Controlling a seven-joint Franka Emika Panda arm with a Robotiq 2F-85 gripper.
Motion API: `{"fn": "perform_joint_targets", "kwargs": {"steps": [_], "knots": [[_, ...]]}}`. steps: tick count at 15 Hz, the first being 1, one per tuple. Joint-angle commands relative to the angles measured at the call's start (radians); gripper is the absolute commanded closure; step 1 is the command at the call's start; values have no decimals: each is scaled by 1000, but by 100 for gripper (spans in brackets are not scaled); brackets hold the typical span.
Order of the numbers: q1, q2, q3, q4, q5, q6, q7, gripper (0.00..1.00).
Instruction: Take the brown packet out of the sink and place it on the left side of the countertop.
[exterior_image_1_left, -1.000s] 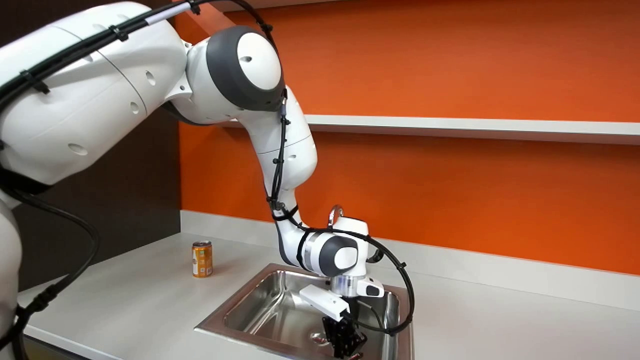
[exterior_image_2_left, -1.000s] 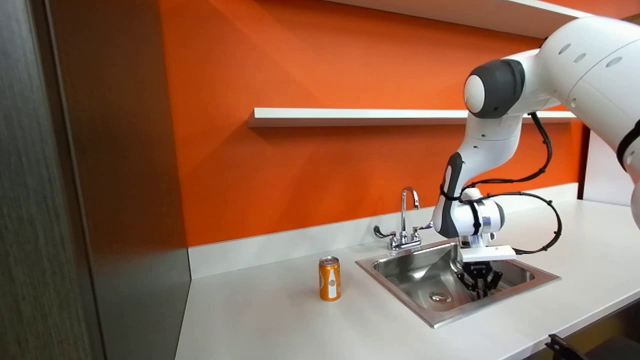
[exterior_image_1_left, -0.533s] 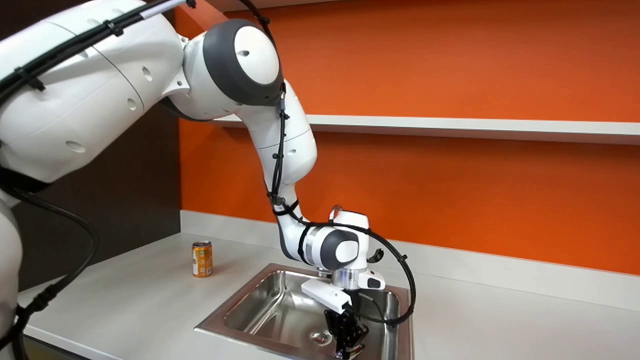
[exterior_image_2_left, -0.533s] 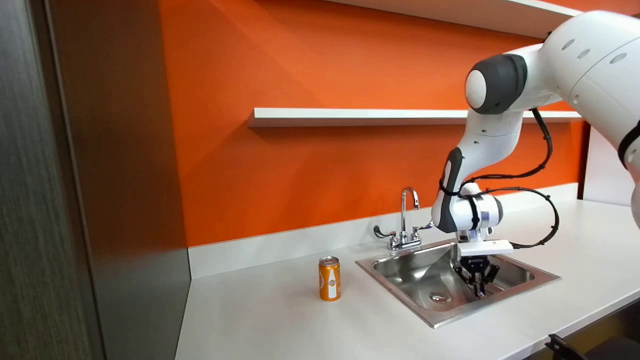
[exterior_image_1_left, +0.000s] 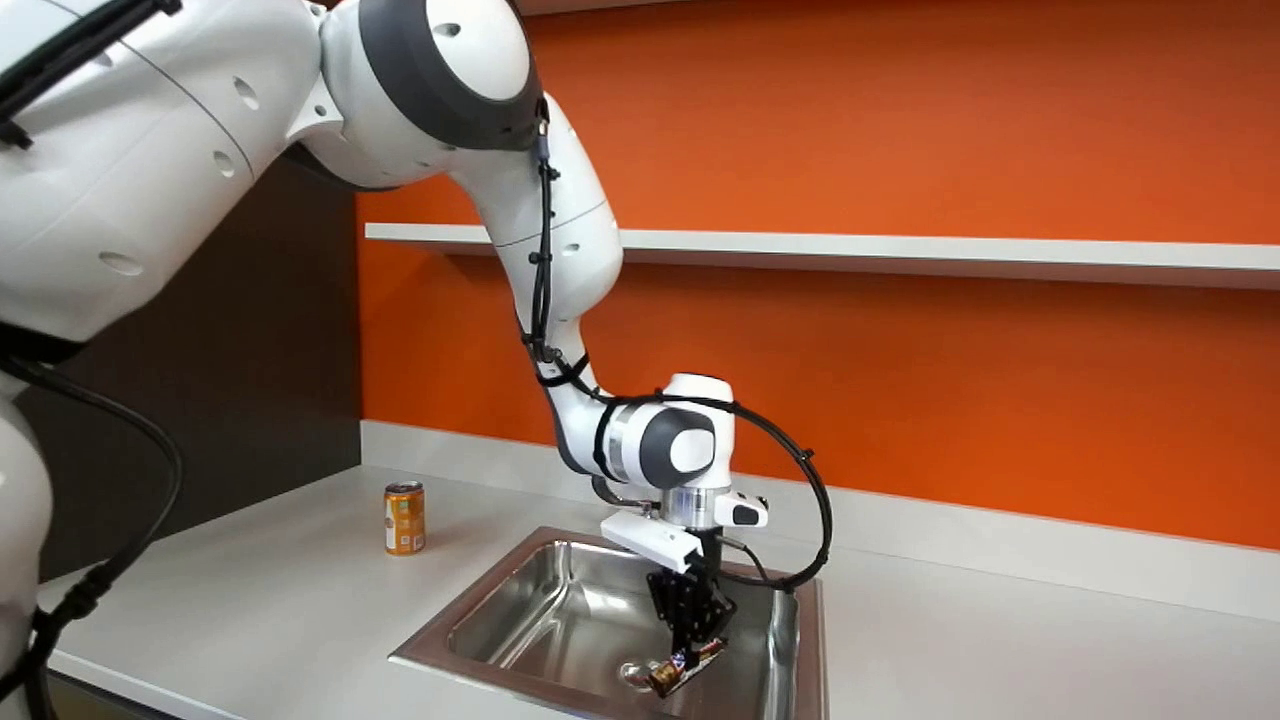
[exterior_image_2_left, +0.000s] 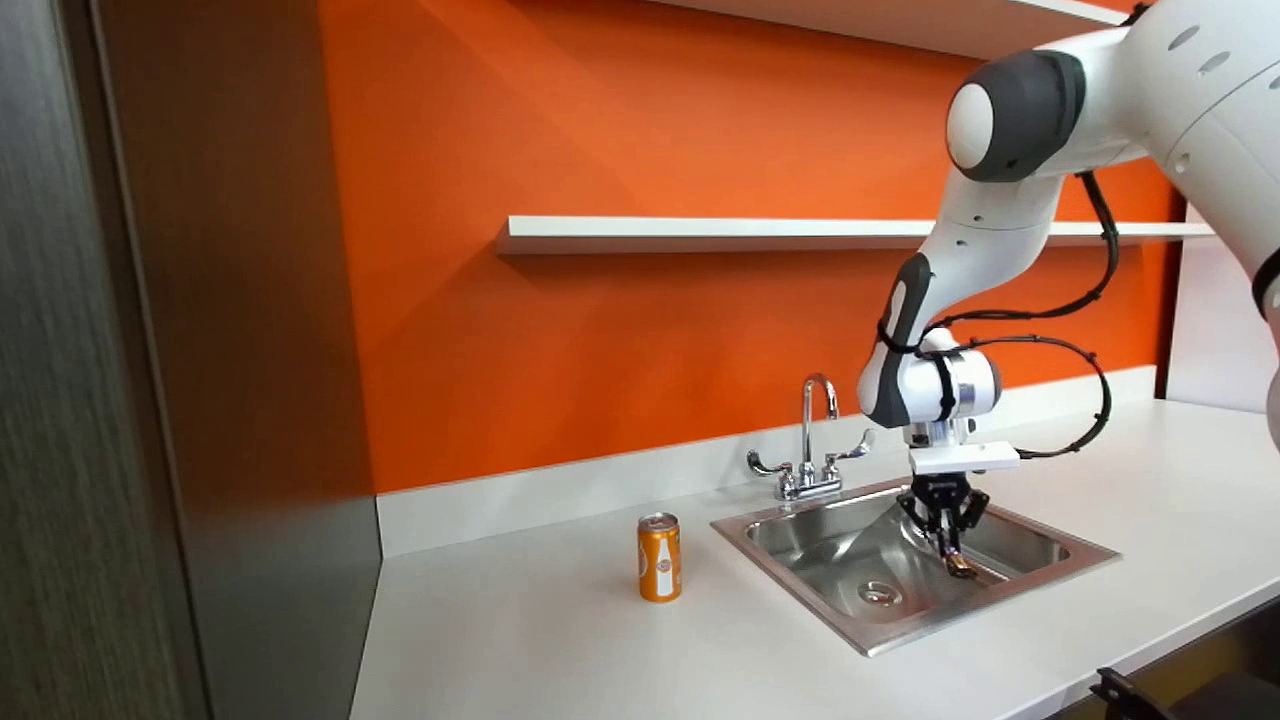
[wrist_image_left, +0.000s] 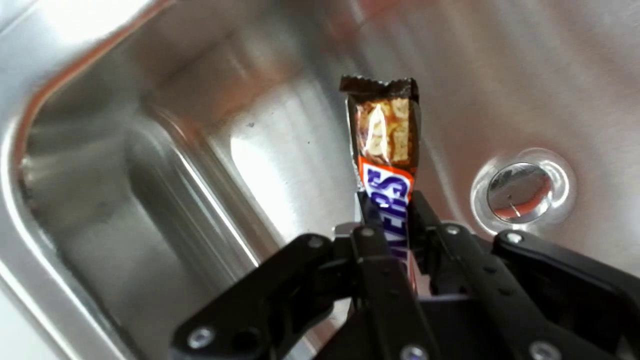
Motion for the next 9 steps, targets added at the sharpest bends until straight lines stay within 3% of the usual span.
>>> {"fn": "perform_joint_targets", "kwargs": {"steps": [1, 9], "knots": [[20, -120, -4, -77, -45, -50, 25, 95], [110, -302, 7, -197, -193, -88, 29, 95]]}}
